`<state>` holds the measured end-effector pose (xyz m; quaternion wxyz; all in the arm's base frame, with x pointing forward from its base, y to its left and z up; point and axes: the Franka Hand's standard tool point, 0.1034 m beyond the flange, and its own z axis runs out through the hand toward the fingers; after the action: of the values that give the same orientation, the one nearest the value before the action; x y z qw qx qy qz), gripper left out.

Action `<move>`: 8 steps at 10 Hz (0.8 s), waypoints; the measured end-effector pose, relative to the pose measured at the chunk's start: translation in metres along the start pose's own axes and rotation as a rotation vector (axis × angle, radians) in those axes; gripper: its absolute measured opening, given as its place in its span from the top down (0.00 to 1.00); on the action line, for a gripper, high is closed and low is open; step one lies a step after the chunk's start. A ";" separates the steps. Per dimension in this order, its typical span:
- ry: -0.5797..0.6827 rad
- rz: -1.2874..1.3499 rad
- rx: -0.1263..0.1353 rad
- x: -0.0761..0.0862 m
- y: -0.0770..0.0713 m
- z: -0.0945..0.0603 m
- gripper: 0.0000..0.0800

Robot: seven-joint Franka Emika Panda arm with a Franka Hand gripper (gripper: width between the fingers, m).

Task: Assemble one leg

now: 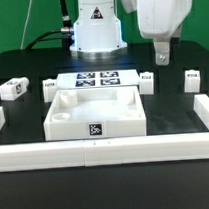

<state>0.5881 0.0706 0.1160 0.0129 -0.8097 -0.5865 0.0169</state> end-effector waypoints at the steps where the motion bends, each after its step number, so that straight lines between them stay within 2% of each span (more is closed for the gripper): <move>1: 0.001 0.029 0.016 -0.011 0.001 0.005 0.19; 4: -0.001 0.031 0.014 -0.011 0.001 0.005 0.19; 5: 0.004 0.004 0.004 -0.012 0.002 0.006 0.19; 6: 0.027 -0.110 -0.047 -0.018 0.000 0.015 0.19; 7: 0.031 -0.201 -0.063 -0.032 -0.013 0.028 0.19; 8: 0.023 -0.237 -0.054 -0.040 -0.018 0.034 0.19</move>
Offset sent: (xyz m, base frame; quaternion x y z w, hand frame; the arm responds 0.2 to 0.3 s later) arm 0.0000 0.0000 0.0000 0.0000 0.0000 0.0000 1.0000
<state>0.5573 0.0386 0.0833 -0.0003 -0.7348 -0.6782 -0.0099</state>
